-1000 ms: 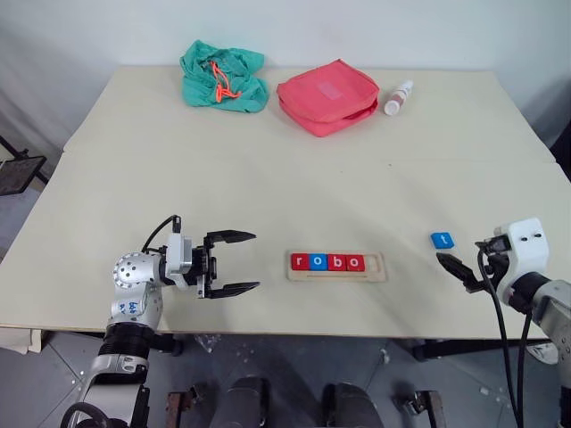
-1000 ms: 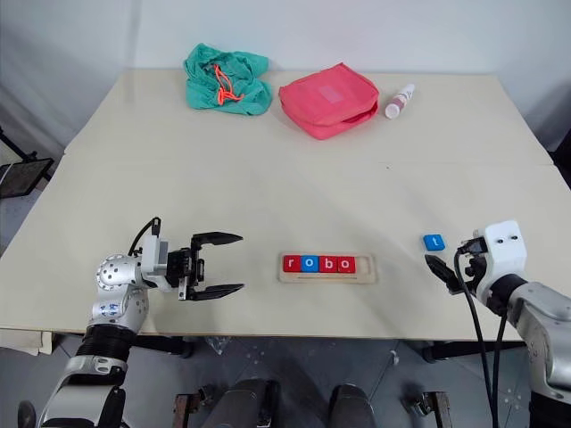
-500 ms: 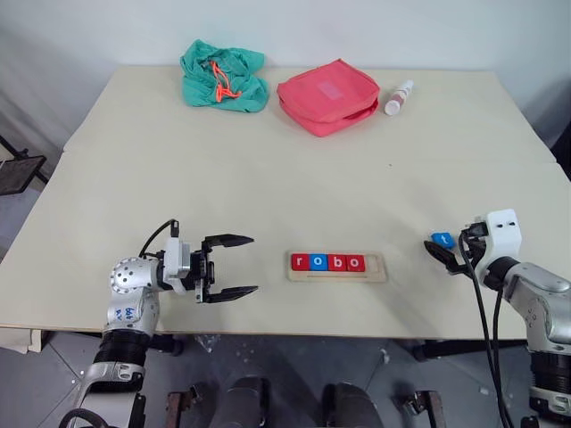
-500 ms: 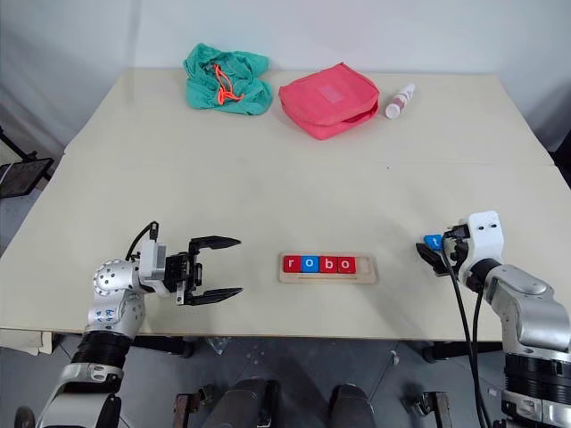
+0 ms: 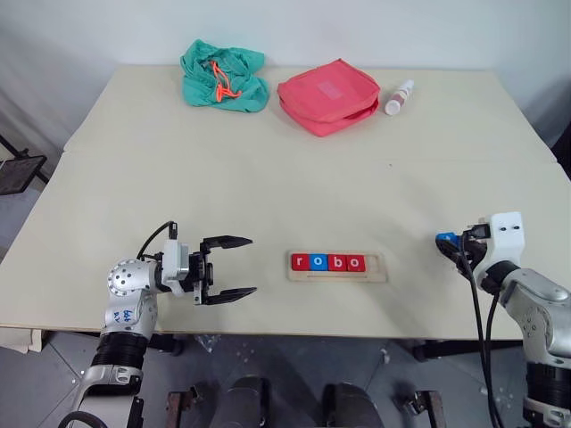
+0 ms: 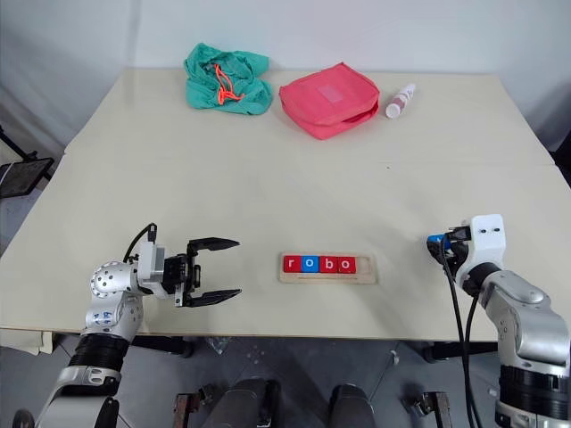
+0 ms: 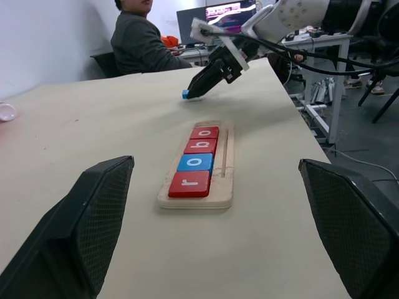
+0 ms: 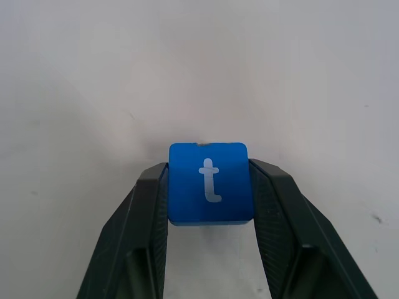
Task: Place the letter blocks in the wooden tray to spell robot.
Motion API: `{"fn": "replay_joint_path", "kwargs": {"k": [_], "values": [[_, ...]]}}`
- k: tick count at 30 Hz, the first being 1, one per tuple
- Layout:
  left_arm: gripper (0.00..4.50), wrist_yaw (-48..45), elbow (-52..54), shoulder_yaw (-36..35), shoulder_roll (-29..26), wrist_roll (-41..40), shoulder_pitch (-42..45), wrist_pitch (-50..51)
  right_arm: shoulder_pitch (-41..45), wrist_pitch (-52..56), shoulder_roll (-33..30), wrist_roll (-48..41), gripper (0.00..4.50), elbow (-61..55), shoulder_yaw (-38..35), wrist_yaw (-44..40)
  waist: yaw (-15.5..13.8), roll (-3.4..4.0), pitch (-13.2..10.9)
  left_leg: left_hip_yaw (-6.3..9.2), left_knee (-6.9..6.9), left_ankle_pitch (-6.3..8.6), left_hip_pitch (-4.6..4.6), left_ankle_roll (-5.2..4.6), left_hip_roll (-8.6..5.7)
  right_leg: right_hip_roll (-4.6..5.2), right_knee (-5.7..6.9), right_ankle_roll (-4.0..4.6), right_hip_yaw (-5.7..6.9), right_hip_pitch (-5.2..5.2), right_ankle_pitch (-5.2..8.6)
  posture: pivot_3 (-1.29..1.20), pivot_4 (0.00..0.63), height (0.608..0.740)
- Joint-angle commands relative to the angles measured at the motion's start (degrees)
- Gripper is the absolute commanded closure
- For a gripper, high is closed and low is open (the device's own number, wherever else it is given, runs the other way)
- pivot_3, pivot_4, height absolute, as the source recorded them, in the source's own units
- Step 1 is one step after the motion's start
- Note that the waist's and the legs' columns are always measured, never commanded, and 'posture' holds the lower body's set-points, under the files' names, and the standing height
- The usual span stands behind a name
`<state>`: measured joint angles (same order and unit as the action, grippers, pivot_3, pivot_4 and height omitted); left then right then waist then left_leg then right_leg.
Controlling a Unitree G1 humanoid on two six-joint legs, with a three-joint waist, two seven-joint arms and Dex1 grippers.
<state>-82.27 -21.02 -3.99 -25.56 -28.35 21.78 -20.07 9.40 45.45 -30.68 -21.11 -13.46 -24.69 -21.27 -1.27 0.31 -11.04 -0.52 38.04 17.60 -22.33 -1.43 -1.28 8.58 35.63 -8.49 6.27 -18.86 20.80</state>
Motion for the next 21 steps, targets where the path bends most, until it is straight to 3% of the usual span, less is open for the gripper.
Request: {"fn": "replay_joint_path", "kwargs": {"k": [1,7,20,21], "values": [[0.00,-1.05,0.15,-0.88,-0.44,-0.84,0.51,-0.55,-4.03,4.88,4.73,-3.39,3.04,-13.93,-3.22,5.90,-0.13,0.01,0.01,0.03,-0.02,0.00,0.00,0.00,0.00,0.00,0.00,0.00,0.00,-0.01,0.00,0.00,0.150,0.740],[0.00,-2.30,-1.23,-0.96,-0.61,-0.79,1.85,-0.29,-10.90,9.65,11.71,-5.08,3.04,-25.18,-1.06,10.95,0.00,0.02,0.01,0.07,-0.04,0.00,0.01,0.01,-0.03,-0.02,0.04,0.00,-0.07,-0.02,0.00,0.00,0.150,0.740],[0.00,-2.99,-0.17,-1.01,-1.02,-1.17,1.95,0.75,-11.80,5.29,12.59,-4.27,3.04,-20.43,3.33,10.03,0.05,0.02,0.01,-0.02,-0.07,0.00,0.04,0.00,-0.03,-0.02,0.08,0.00,-0.13,-0.07,0.00,0.00,0.150,0.740],[0.00,-3.06,0.14,-1.13,-1.17,-1.30,1.71,0.89,-11.98,4.69,12.42,-4.13,2.69,-20.04,3.53,9.74,0.05,0.02,0.01,-0.02,-0.07,0.00,0.04,0.00,-0.04,-0.02,0.08,0.00,-0.13,-0.07,0.00,0.00,0.150,0.740]]}}
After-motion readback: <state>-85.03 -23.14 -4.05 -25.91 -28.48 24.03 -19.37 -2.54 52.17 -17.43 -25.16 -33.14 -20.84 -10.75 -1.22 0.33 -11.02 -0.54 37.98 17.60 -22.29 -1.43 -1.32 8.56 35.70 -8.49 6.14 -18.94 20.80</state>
